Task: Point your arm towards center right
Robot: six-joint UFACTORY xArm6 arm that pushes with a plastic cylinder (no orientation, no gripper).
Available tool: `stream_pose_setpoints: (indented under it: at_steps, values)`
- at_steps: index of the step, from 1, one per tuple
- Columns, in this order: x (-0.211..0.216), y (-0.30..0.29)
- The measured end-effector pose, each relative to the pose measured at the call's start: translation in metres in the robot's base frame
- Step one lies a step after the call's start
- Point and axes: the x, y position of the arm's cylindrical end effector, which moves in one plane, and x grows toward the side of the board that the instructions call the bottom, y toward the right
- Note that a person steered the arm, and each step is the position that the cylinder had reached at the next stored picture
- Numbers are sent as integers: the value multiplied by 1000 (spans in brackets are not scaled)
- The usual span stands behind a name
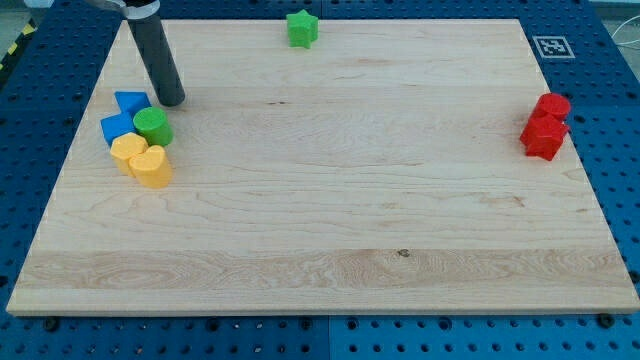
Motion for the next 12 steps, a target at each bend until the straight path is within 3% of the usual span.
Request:
stream_pose_setpoints:
  at_steps: [5,7,11,12]
  values:
    - [-13,20]
    - [-27,130]
    - [-29,467]
    - [12,524]
